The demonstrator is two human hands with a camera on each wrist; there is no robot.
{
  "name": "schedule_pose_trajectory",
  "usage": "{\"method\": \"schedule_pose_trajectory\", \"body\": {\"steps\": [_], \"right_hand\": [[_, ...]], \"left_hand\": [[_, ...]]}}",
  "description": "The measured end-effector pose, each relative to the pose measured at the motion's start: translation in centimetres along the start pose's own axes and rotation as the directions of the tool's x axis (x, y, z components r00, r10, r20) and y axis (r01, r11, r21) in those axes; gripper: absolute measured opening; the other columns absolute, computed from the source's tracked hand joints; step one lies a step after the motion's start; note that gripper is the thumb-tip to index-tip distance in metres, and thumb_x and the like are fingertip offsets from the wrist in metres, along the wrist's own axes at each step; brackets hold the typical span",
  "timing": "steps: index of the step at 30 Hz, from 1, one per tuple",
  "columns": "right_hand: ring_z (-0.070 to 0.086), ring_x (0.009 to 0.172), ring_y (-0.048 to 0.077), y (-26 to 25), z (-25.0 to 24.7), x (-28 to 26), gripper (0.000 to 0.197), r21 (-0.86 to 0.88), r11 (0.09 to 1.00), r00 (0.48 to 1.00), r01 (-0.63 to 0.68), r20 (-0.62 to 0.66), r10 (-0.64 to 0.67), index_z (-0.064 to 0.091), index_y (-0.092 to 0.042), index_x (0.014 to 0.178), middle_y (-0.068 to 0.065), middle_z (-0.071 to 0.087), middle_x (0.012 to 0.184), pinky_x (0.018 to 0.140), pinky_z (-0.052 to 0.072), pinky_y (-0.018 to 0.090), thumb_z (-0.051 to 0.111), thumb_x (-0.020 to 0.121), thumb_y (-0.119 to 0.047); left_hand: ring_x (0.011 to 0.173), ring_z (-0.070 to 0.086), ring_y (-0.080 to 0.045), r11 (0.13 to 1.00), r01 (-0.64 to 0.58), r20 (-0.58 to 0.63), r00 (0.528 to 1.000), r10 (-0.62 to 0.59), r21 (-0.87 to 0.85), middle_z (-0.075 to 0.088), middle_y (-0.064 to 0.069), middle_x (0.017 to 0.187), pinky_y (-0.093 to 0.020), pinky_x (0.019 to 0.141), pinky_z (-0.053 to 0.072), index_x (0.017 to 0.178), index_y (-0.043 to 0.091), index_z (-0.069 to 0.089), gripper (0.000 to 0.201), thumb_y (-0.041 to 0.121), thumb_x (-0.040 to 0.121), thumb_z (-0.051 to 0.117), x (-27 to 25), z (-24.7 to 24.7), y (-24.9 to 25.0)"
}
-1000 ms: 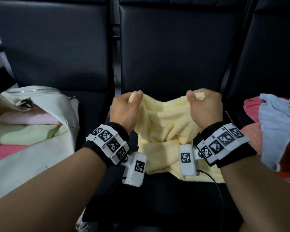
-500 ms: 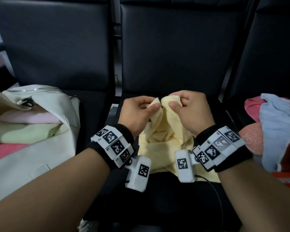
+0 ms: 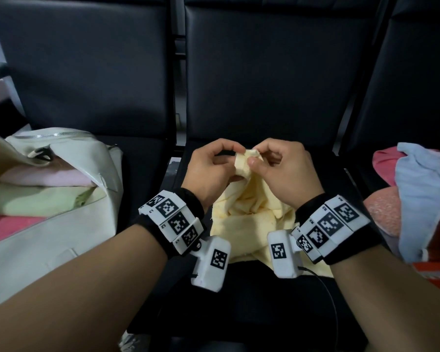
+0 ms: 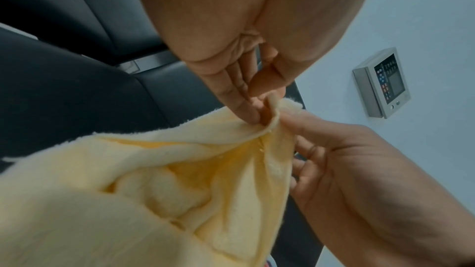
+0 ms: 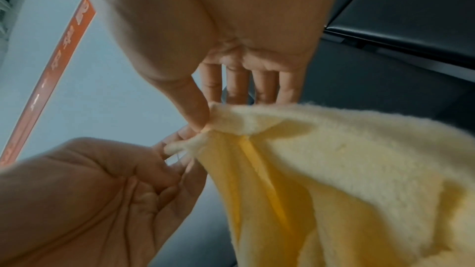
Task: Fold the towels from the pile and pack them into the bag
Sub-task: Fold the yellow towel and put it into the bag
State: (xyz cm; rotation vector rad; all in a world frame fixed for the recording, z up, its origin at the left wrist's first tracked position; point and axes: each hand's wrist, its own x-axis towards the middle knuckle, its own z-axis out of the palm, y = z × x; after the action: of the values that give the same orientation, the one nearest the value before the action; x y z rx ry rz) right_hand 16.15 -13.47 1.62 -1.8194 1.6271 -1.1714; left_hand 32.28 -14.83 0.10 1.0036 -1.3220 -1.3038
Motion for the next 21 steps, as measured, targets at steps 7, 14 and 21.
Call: {"method": "schedule_pose_trajectory", "body": {"steps": [7,14,21], "right_hand": [[0.067,0.093,-0.003,-0.33,-0.21,-0.20,0.010,-0.040,0.998,0.999,0.044,-0.021,-0.045,0.079,-0.030,0.097,-0.018,0.075,0.090,0.086,0.055,0.022,0.073,0.090,-0.027],[0.067,0.100,-0.004,-0.23,-0.09,-0.15,0.016,-0.051,0.995,0.996,0.081,-0.026,-0.083,0.080,-0.027,0.103,-0.017,0.075,0.099,0.092,0.053,0.018,0.074,0.090,-0.022],[0.067,0.091,0.000,-0.07,0.04,-0.06,0.017,-0.027,0.993,0.992,0.116,0.045,-0.115,0.079,-0.022,0.106,-0.012,0.072,0.098,0.078,0.055,0.017,0.072,0.091,-0.018]], "left_hand": [[0.085,0.074,-0.029,0.996,-0.072,-0.003,0.997,0.072,0.052,0.073,-0.026,0.092,-0.038,0.082,0.062,0.095,0.008,0.070,0.021,-0.011,0.086,0.071,0.12,-0.24,-0.52],[0.070,0.065,-0.022,0.991,-0.107,-0.031,0.993,0.110,0.084,0.069,-0.025,0.080,-0.030,0.067,0.058,0.087,0.007,0.072,0.005,0.004,0.090,0.073,0.06,-0.12,-0.28],[0.073,0.068,-0.023,0.979,-0.111,-0.091,0.988,0.127,0.169,0.071,-0.002,0.079,-0.038,0.074,0.061,0.079,0.018,0.076,0.009,0.015,0.082,0.084,0.58,-0.57,-0.88]]}}
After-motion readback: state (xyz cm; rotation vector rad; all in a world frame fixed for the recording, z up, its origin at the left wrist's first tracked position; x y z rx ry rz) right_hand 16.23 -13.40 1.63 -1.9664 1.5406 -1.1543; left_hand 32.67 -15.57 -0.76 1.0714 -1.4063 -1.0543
